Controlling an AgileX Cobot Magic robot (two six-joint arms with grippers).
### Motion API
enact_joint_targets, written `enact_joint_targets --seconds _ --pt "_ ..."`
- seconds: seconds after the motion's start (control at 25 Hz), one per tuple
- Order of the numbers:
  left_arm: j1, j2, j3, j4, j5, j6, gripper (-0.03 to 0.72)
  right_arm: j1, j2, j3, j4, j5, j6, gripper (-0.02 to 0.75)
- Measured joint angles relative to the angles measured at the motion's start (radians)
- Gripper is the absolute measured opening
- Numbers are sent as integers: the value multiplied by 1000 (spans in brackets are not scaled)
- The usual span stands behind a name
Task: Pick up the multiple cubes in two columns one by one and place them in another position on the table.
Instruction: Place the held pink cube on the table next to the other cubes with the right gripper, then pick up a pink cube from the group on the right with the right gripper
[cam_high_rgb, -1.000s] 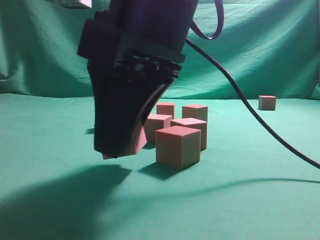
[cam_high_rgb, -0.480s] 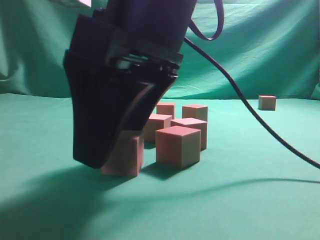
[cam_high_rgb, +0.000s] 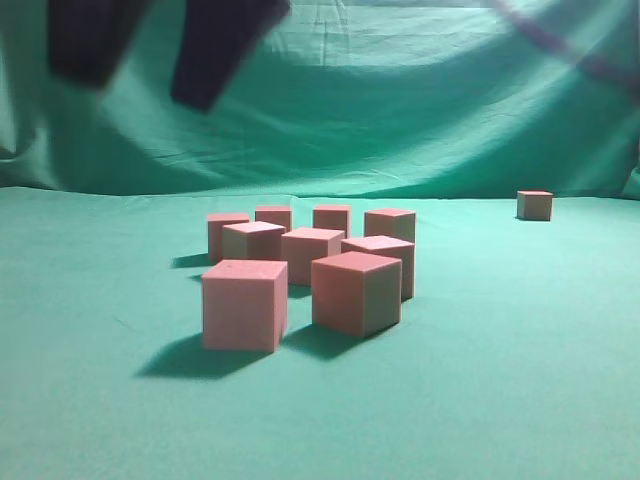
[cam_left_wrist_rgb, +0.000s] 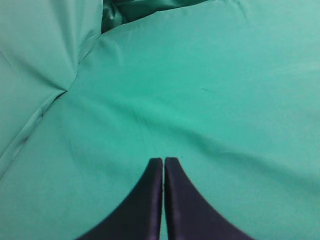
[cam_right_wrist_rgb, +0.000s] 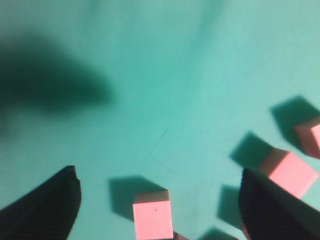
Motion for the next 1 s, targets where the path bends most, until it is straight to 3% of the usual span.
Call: enact_joint_targets --seconds 0.08,0.24,0.32,0.48,0.6,0.72,0.8,0.84,1.0 --pt "0 0 0 0 0 0 0 0 0 -91 -2 92 28 529" --pt "0 0 0 0 0 0 0 0 -2 -231 -34 202 76 532" --pt "0 0 0 0 0 0 0 0 -2 -268 -117 216 117 491" --pt "0 0 0 0 0 0 0 -37 -2 -283 -378 224 259 506" --pt "0 0 0 0 0 0 0 -149 -2 -284 -452 224 335 506" --pt "0 0 0 0 0 0 0 -319 3 -286 -464 224 403 506" --pt "0 0 0 0 0 0 0 -429 15 -286 -459 217 461 506" --pt "0 0 0 0 0 0 0 -429 15 -286 -459 217 461 506" --pt "0 0 0 0 0 0 0 -684 79 -288 -379 53 628 506"
